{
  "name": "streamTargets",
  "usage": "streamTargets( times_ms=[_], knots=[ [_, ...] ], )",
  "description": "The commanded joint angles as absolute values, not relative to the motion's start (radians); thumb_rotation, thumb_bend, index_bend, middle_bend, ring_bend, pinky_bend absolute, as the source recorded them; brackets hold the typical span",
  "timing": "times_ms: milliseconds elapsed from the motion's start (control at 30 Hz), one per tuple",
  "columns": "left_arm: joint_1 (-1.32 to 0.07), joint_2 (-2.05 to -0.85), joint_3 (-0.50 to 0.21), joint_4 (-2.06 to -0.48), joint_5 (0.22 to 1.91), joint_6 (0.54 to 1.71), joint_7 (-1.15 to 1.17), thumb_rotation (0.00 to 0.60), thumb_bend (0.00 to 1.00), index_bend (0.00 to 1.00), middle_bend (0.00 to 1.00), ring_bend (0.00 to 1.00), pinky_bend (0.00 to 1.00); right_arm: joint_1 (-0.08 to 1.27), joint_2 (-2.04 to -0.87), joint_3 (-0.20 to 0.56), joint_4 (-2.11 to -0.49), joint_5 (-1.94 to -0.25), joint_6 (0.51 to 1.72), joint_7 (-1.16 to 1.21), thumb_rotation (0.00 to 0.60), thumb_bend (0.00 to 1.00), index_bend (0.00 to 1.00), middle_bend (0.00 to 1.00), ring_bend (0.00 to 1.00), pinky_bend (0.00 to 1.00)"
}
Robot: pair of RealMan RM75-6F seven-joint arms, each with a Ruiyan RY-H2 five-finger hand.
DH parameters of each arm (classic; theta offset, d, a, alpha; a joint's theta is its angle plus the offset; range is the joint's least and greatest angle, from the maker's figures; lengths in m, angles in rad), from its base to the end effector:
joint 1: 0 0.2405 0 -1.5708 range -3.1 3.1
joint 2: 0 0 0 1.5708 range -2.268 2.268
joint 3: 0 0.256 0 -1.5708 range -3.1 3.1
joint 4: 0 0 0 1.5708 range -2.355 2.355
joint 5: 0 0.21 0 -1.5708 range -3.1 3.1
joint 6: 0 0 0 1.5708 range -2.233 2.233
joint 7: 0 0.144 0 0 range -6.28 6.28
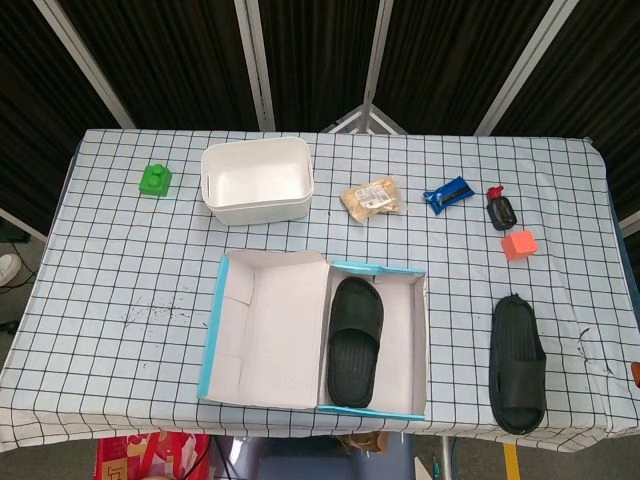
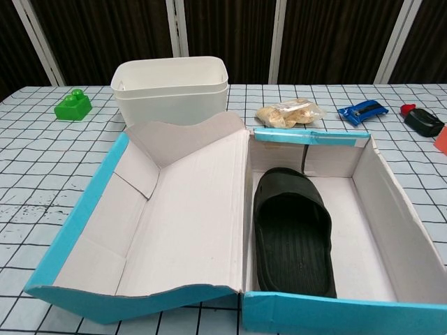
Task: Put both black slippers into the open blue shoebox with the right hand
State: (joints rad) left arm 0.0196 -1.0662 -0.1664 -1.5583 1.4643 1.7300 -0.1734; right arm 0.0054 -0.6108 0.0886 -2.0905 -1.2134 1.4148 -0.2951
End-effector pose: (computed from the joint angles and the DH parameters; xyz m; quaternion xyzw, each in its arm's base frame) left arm -0.3205 0.1641 0.2318 -0.4830 -0.3188 -0.4820 0.6578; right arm -0.2797 -0.1543 0.2685 0.5687 -0.3864 0.2046 0.6967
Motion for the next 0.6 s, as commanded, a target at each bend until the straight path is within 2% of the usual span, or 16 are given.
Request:
streamTargets(
  times_ms=[33, 333, 600],
  knots=[
    [0.02, -1.064, -0.164, -1.561, 1.467, 1.727, -0.174, 0.6, 0.45, 0.07, 0.0, 0.0, 0.02, -0.024, -0.678, 0.059, -2.025, -1.254, 1.442, -0.259, 0.6, 0.33, 0.09, 0.13, 0.13, 0.01],
    [0.023, -1.06, -0.151, -1.568, 1.498, 1.738, -0.19, 0.6, 0.45, 0.07, 0.0, 0.0, 0.02, -0.067, -0.829, 0.03, -1.874, -1.344, 1.527, -0.218, 0.6, 0.33, 0.09, 0.12, 0.12, 0.01],
    [0.03, -1.059, -0.14, -1.584, 1.516, 1.748, -0.186, 0.6, 0.45, 0.07, 0.0, 0.0, 0.02, -0.1, -0.916, -0.017, -1.811, -1.409, 1.54, -0.176, 0.6, 0.33, 0.09, 0.11, 0.11, 0.01]
  ],
)
